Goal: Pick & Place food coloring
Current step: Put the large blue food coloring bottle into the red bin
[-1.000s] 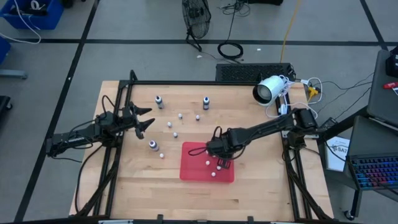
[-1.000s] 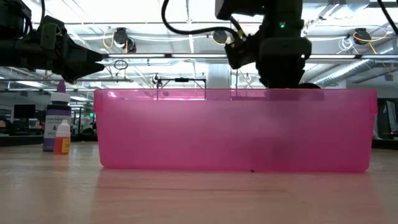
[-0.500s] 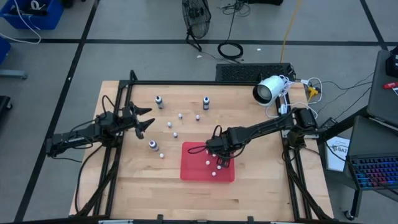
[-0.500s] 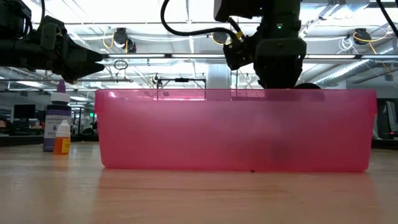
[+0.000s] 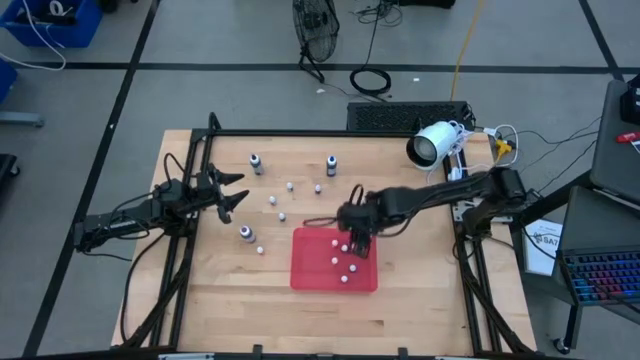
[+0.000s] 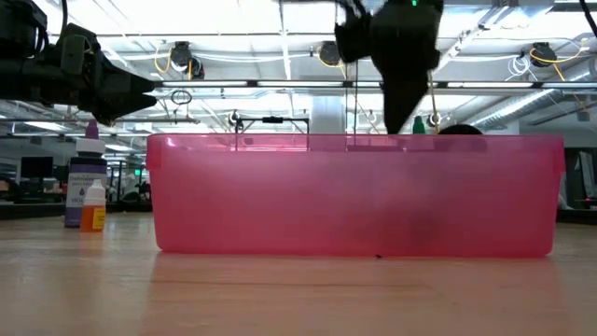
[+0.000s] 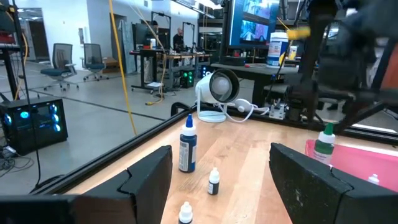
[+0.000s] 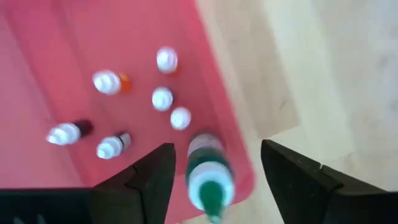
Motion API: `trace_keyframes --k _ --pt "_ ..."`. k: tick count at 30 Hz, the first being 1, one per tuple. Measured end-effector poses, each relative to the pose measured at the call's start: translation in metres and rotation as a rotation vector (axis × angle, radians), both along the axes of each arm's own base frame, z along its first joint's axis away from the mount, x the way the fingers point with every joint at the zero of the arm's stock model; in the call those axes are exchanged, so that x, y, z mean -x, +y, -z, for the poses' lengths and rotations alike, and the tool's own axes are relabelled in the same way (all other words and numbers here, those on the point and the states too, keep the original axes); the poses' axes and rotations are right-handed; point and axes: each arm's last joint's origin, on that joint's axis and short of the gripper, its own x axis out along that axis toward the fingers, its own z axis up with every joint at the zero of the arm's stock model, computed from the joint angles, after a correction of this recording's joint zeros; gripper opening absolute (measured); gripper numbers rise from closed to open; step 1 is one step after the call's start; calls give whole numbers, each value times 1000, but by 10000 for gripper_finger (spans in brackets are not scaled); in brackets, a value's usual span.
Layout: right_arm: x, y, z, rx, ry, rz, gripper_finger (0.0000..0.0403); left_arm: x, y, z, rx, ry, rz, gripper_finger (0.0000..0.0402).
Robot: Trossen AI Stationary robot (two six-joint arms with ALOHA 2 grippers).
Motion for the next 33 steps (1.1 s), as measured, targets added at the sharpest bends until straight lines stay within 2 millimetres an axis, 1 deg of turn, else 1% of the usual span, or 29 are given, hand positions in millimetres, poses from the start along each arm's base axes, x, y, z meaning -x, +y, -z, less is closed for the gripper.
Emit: trace_keyframes --k 2,4,8,11,14,16,18,20,24,29,33 --pt "0 -12 -12 46 -76 1 219 0 0 0 0 0 0 269" --pt "-2 -27 -25 103 -160 17 217 0 0 0 0 1 0 269" --pt "-10 -73 -50 112 -284 33 218 0 0 0 0 0 0 269" --pt "-19 -115 -70 94 -312 65 222 0 0 0 0 0 0 269" --pt "-25 -153 -88 128 -275 102 228 0 0 0 0 0 0 269" --pt "-30 -175 -96 140 -255 129 230 0 0 0 0 1 0 269" --pt "-37 -193 -95 135 -209 150 231 0 0 0 1 3 0 269" --pt "-45 -207 -88 124 -166 158 231 0 0 0 0 1 1 269" --pt "-56 -227 -58 41 -64 167 232 0 0 0 -1 -2 1 269" --pt "-64 -241 -22 15 41 131 233 0 0 0 0 0 0 269" --pt "-72 -245 -8 19 43 117 234 0 0 0 0 1 0 269"
